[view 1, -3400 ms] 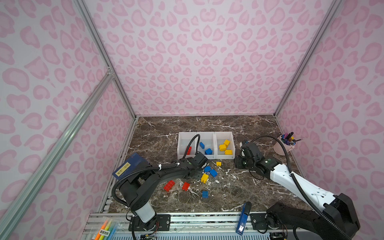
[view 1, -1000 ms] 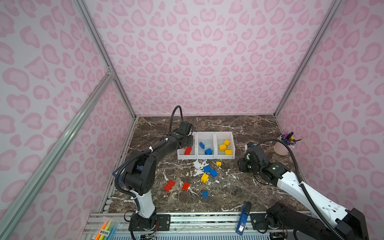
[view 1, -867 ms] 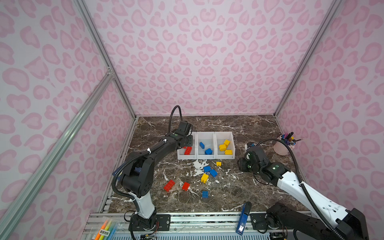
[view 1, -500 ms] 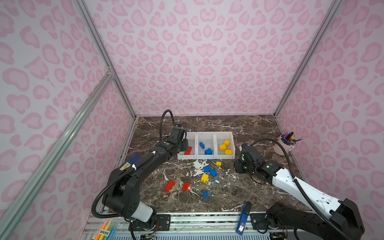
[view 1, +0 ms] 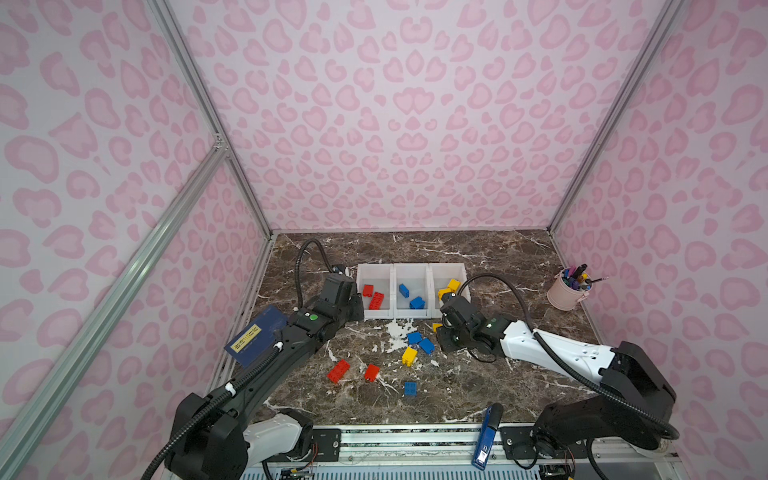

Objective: Sort the legos into containers by color
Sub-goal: 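Withdraw the left gripper while the right gripper reaches to a blue brick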

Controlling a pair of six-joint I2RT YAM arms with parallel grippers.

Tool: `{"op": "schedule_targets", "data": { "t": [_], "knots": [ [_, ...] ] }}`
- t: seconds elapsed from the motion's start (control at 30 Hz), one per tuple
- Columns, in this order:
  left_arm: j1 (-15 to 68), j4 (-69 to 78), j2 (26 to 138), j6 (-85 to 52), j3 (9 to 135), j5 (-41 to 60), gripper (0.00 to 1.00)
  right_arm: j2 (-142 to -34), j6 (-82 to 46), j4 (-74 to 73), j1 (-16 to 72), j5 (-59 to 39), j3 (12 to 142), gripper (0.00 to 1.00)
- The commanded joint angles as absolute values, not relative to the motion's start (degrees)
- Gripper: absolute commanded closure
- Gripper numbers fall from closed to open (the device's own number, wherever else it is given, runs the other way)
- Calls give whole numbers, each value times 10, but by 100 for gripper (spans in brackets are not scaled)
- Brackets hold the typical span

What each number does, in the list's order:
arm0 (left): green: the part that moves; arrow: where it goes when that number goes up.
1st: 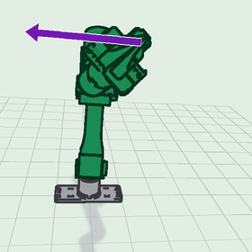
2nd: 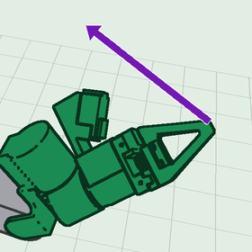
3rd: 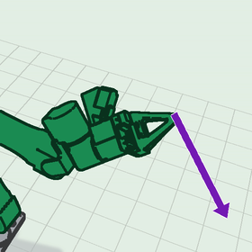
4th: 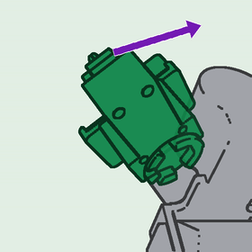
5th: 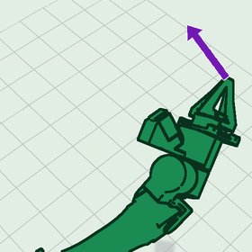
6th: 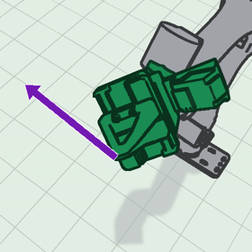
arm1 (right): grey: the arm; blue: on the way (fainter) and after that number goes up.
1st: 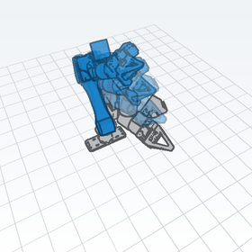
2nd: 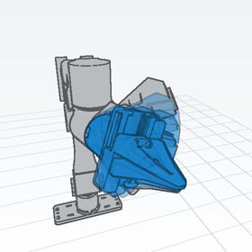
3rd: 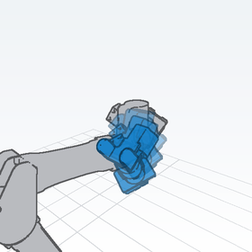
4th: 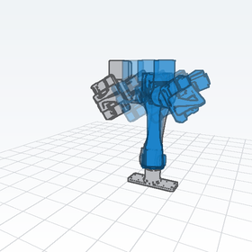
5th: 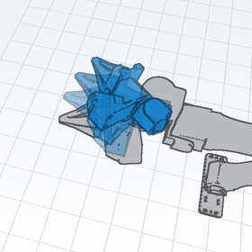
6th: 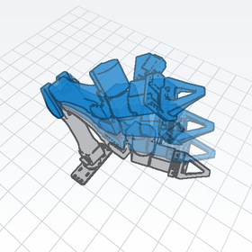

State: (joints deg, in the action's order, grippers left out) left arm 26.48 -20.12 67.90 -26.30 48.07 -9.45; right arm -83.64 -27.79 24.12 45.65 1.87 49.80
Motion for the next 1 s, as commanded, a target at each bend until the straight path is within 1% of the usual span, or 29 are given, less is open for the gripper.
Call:
{"op": "schedule_targets", "data": {
  "t": [0.0,0.2,0.43,0.77,0.97],
  "knots": [
    [269,-199,661,-286,465,-104,49,-865,-272,211,472,15,505,41],
    [276,-171,626,-300,432,-114,49,-911,-261,206,487,5,525,39],
    [288,-171,621,-312,421,-125,48,-946,-241,213,488,1,537,39],
    [308,-173,623,-326,410,-149,47,-983,-216,223,499,-3,564,43],
    [315,-171,627,-329,411,-152,47,-1007,-212,232,505,3,577,48]
  ]
}}
